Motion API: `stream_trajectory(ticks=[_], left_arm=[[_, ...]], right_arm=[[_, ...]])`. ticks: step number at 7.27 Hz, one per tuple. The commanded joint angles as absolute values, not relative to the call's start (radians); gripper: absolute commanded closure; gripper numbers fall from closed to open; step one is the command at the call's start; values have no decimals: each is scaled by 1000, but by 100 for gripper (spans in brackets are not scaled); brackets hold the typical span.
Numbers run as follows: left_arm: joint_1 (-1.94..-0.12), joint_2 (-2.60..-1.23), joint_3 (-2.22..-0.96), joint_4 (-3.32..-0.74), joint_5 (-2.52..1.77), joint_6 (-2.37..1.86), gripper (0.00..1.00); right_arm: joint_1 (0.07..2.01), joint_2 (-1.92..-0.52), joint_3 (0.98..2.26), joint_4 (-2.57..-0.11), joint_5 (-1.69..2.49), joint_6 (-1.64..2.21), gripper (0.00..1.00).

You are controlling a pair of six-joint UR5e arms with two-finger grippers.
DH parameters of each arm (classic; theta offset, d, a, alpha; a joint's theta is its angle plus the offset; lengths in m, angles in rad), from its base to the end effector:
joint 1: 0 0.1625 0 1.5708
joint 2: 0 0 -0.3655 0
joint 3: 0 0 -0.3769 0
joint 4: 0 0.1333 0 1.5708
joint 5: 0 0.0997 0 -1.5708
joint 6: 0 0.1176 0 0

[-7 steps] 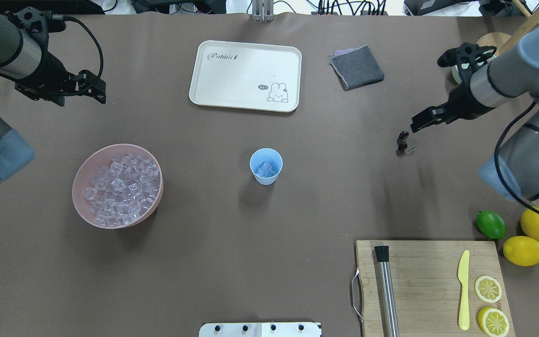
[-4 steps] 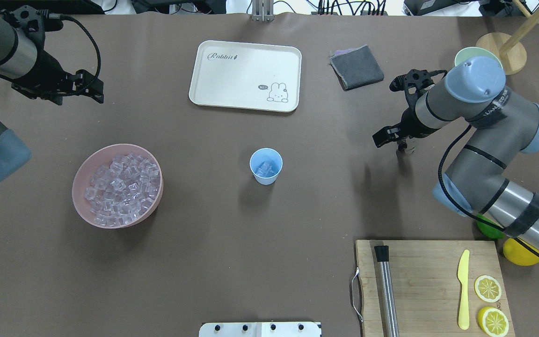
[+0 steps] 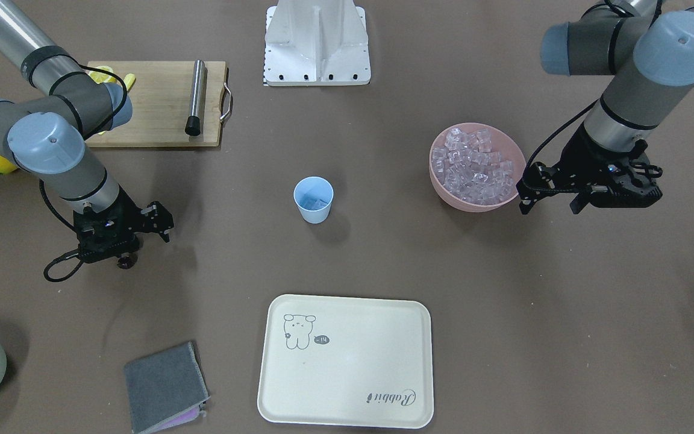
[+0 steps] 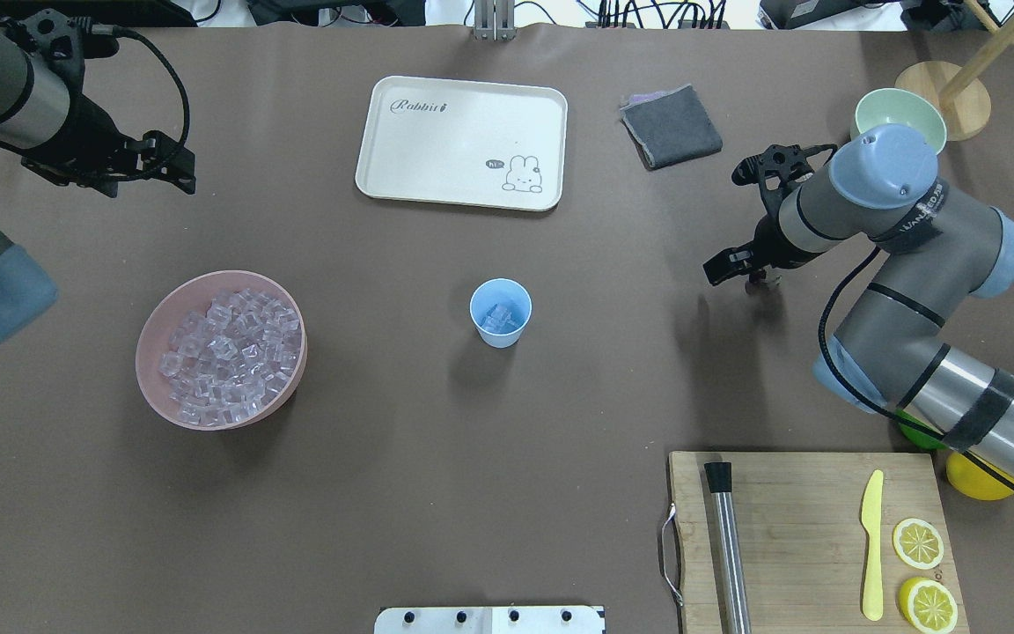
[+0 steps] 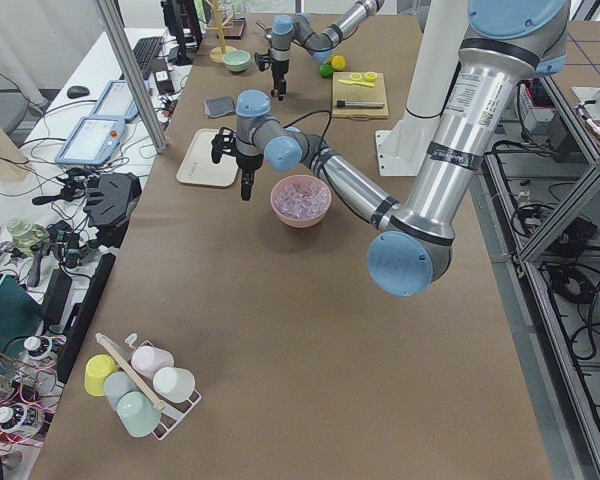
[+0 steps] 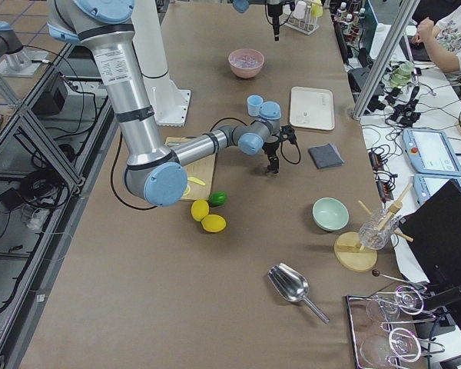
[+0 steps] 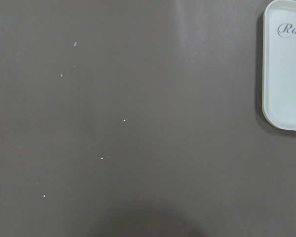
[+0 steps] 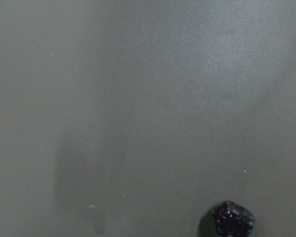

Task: Put ice and cherries in cup
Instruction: 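Lower the right gripper onto the cherry stems and close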

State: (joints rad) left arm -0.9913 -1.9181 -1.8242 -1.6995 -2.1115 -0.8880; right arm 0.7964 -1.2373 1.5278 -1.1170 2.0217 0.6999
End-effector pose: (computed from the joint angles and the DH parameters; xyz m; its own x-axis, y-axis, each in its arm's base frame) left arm 0.2550 -0.5225 0.3019 0.6509 -0.0066 -0.7592 0.1532 0.9805 0.1228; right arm -0.3790 -0.5047 0.4102 0.6656 -0.3042 0.6816 0.1120 0.9436 0.3117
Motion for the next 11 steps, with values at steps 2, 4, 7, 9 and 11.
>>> stream_trajectory(ticks=[2,4,7,9,11], left_arm=[[-991,-1916,-1819,-1701,-2111,-887,3],[-983,-1917,-1816,-1703,-2109,-888,3],[-973,-1914,-1804,-1749,-2111,-888,3],[-973,-1916,-1805,-1749,-2111,-893,3],[-971,-1916,-1805,-1750,-2109,-913,3]], right_arm=[[796,-1249,1522,-1078,2020,698,27],[793,-1250,1519,-1078,2011,698,71],[788,-1250,1531,-1078,1982,699,92],[790,-1250,1534,-1081,1982,703,100],[790,-1250,1531,-1080,1982,700,80]])
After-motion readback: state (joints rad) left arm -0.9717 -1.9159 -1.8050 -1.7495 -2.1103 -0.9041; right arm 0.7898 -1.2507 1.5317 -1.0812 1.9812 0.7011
